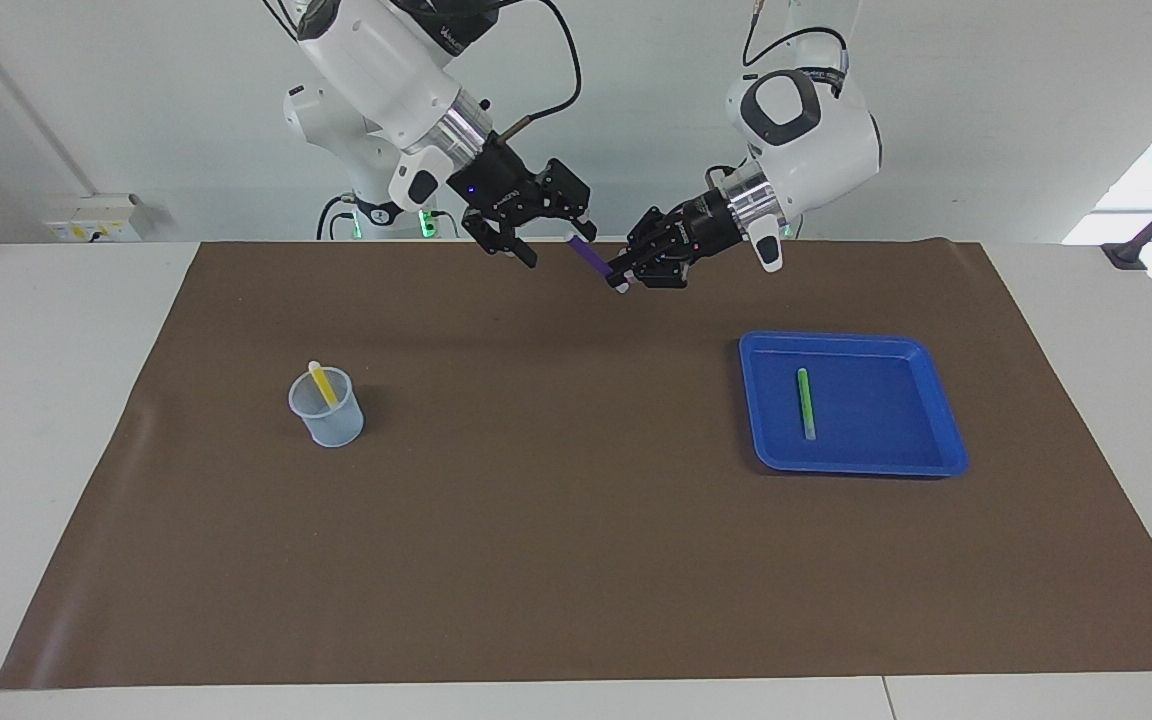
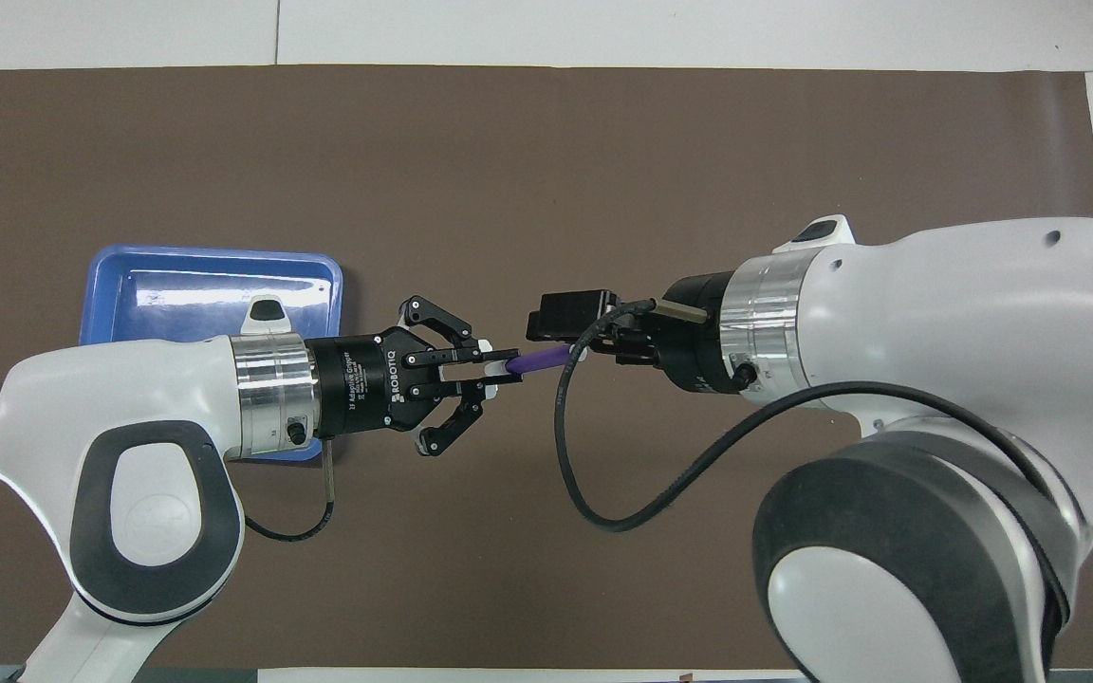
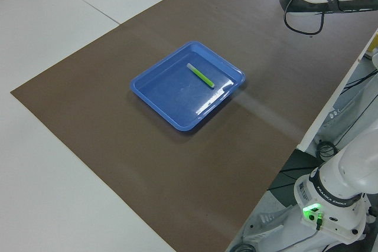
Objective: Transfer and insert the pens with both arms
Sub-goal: 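Close the right gripper on the purple pen held by the left gripper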
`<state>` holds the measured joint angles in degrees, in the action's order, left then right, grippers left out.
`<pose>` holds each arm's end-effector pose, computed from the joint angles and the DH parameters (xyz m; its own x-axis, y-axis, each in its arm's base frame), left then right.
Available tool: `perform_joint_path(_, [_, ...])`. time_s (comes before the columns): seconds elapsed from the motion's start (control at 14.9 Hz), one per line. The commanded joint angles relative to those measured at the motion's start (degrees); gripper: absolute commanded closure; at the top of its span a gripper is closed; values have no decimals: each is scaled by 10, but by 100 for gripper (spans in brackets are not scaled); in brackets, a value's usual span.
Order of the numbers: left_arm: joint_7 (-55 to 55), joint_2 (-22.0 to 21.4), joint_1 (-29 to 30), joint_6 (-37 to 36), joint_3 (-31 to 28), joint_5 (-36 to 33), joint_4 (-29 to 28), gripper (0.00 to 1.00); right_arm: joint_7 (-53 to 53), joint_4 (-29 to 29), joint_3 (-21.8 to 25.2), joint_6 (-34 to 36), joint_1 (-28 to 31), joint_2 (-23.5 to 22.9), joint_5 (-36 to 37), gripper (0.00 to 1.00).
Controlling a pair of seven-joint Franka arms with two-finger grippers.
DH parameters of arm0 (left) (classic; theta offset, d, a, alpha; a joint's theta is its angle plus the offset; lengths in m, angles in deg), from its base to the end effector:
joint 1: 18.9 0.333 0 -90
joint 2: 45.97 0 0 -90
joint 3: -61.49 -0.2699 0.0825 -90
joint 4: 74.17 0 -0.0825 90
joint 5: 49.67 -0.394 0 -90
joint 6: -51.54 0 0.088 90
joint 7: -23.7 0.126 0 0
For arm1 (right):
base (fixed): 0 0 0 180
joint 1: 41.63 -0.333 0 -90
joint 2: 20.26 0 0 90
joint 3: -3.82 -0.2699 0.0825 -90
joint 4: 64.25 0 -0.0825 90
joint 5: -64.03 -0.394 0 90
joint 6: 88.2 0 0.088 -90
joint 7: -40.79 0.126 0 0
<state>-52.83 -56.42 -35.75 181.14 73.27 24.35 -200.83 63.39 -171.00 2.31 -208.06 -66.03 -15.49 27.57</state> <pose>0.4634 -0.3001 0.4342 0.0023 0.5023 -0.8647 0.9972 0.0635 0.0396 0.5112 0.2920 0.5273 0.9853 -0.1688 -0.0267 -0.1491 -0.7730 -0.6166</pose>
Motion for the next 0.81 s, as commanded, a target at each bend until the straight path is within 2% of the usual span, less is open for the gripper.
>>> perform_joint_path(0.0, [-6,-14,-4,14,-4,13,-16,100,-12,-30,1,-12,-2,24,9,0])
perform_joint_path(0.2, [-5,-14,-5,14,-4,13,-16,100,-13,-33,0,-12,-2,25,11,2])
perform_joint_path(0.27, [-5,-14,-6,14,-4,13,-16,100,-13,-33,0,-12,-2,25,14,18])
perform_joint_path(0.34, [-2,-14,-6,14,-4,13,-16,100,-13,-33,-1,-12,-2,25,15,42])
perform_joint_path(0.54, [1,-14,-6,14,-4,13,-16,100,-12,-30,-2,-13,-2,25,15,90])
perform_joint_path(0.61, [1,-14,-6,14,-4,13,-16,100,-12,-29,-2,-13,-2,24,15,100])
perform_joint_path(0.74, [1,-14,-6,14,-3,13,-16,100,-11,-27,-2,-18,-2,23,16,100])
